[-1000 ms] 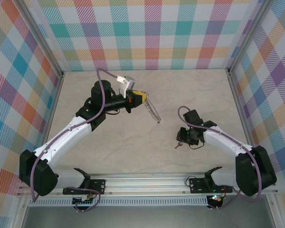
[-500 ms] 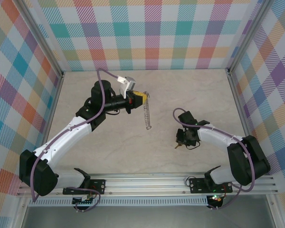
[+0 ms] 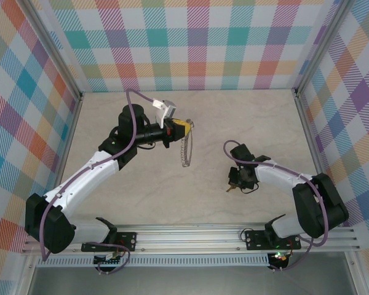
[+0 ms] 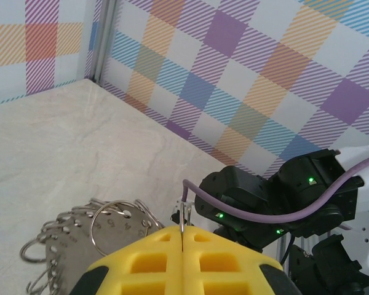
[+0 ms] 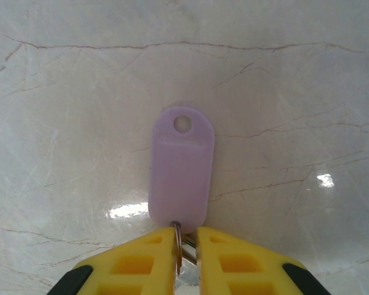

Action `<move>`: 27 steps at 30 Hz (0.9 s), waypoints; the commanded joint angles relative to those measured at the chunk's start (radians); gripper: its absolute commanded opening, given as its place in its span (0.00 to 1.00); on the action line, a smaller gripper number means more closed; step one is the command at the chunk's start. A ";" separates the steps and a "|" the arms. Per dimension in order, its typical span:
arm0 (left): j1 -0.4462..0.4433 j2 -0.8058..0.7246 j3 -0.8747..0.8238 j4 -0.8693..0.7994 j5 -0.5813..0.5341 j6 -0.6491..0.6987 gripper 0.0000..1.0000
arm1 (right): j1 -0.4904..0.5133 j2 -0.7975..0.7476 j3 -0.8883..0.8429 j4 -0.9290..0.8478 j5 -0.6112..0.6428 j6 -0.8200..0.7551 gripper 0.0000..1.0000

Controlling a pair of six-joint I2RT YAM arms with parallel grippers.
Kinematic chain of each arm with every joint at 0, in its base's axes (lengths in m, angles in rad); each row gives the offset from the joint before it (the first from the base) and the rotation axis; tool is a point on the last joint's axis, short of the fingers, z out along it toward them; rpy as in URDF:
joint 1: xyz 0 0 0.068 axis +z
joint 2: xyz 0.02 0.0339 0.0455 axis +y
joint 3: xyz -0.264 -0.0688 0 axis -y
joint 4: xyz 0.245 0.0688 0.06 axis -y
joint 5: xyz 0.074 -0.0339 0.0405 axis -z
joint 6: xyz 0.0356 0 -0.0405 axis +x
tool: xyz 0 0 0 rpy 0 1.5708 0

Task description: Put the keys on the keyring

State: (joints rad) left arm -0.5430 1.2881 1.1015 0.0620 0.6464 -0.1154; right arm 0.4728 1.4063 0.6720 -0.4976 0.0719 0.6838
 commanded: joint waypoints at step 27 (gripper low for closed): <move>-0.011 0.011 -0.005 0.087 0.048 -0.015 0.00 | 0.006 -0.034 0.031 0.006 0.017 -0.012 0.19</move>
State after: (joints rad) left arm -0.5430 1.2968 1.1011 0.0837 0.6720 -0.1196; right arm 0.4728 1.3903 0.6777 -0.4934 0.0830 0.6792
